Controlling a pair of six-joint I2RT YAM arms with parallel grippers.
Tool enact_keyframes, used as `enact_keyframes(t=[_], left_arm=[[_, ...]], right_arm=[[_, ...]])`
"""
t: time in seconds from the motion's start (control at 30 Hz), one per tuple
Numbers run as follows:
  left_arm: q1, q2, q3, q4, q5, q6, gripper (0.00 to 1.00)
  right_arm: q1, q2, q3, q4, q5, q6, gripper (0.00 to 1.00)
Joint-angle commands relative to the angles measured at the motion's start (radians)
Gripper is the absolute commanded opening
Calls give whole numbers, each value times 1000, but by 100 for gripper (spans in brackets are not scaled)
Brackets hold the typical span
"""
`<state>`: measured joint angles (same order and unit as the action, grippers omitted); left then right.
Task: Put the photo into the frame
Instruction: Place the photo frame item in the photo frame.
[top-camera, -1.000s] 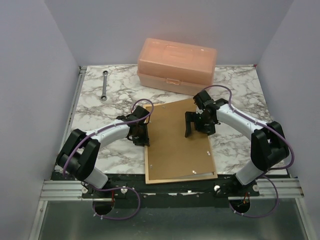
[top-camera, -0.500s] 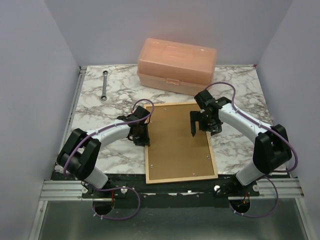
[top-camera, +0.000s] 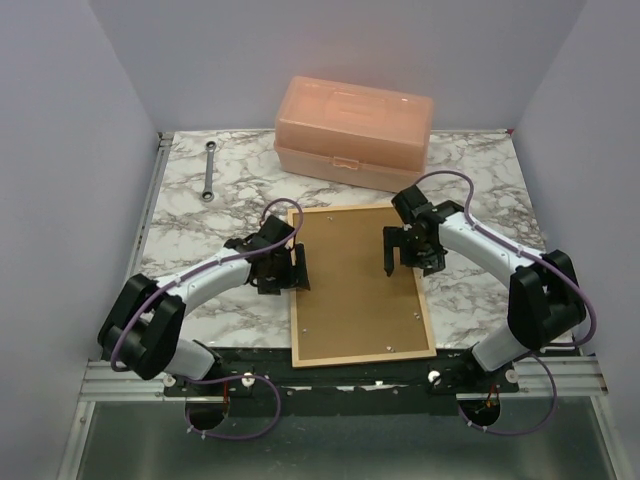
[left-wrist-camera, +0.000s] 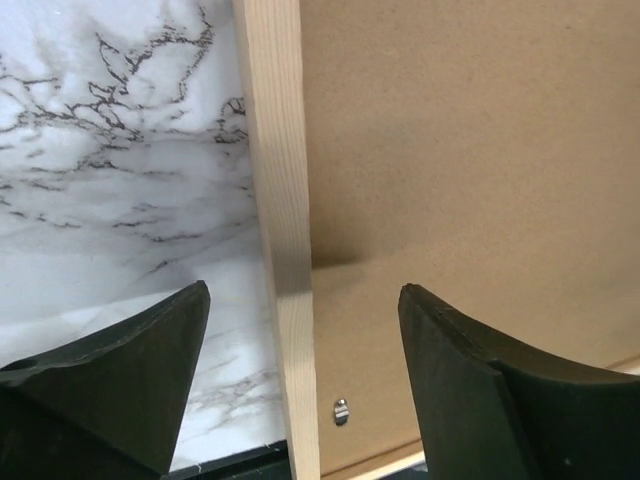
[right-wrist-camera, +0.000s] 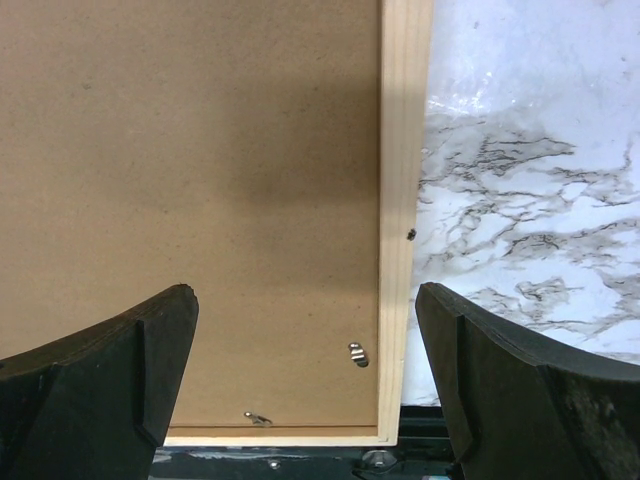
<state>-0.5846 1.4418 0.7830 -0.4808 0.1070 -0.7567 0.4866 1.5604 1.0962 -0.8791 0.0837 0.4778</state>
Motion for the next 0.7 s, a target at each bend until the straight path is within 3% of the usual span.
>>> enact_keyframes(t=[0.0, 0.47, 0.67], left_arm=[[16, -103, -29, 20, 67, -2, 80], [137, -276, -243, 174, 286, -45, 88], [138, -329, -294, 158, 285, -38, 88]], right_arm=[[-54, -25, -41, 47, 27, 25, 100], [-92, 29, -154, 172, -151, -21, 100], [-62, 37, -166, 209, -227, -10, 100]])
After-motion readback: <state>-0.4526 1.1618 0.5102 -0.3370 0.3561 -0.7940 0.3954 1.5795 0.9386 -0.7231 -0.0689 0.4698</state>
